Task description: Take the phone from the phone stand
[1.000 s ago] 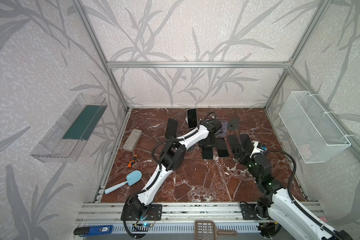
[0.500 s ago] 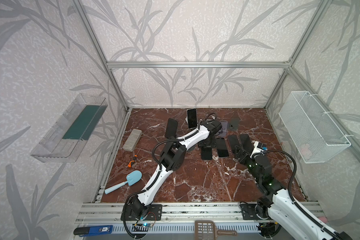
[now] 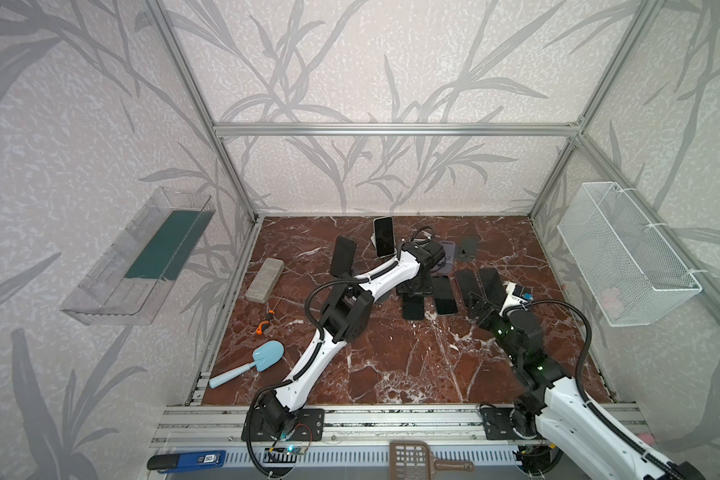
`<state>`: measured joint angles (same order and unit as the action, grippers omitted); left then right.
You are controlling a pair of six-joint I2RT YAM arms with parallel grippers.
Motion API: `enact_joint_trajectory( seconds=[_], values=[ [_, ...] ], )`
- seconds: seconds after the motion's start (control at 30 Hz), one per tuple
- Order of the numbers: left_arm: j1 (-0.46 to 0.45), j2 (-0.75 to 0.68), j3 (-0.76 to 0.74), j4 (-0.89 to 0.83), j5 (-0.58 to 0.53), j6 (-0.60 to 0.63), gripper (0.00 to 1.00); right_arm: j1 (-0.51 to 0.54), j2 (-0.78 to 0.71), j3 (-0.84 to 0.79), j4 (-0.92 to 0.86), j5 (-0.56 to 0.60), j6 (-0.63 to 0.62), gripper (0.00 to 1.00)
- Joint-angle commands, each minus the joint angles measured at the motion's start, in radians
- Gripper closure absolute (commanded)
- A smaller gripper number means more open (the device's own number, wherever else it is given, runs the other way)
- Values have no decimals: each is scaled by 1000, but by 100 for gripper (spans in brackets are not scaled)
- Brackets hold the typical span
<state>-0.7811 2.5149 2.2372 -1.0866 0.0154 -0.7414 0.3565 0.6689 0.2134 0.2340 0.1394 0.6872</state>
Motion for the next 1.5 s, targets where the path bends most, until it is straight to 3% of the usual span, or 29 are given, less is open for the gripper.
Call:
enact_joint_trajectory(
  seconds=[0.0,0.37,0.43,0.57,0.6,0.63,0.87,1.13,1.37,1.47],
  values=[
    [-9,148,-75,-90,25,-37,43,4,4,23,11,-15,-8,10],
    [-15,126,-100,-41,19,-26,32,4,12,27,10,-24,-16,9],
    [-16,117,-112,-24,27,-19,19,4,13,29,11,-27,-16,9],
    [-19,92,-161,23,34,-10,12,4,14,32,13,-31,-21,9],
    [-21,85,-174,35,34,-10,2,4,14,30,12,-31,-21,9],
    [-20,78,-185,44,37,-9,1,4,14,30,11,-31,-20,9],
    [-18,14,-206,63,21,3,5,4,22,31,14,-36,-24,9],
    [1,-195,-199,65,-59,70,5,4,17,40,13,-59,-36,9],
    [5,-333,-148,87,-16,162,7,4,15,43,10,-60,-43,9],
    [6,-433,-196,130,-39,212,9,4,24,41,14,-61,-42,9]
  ],
)
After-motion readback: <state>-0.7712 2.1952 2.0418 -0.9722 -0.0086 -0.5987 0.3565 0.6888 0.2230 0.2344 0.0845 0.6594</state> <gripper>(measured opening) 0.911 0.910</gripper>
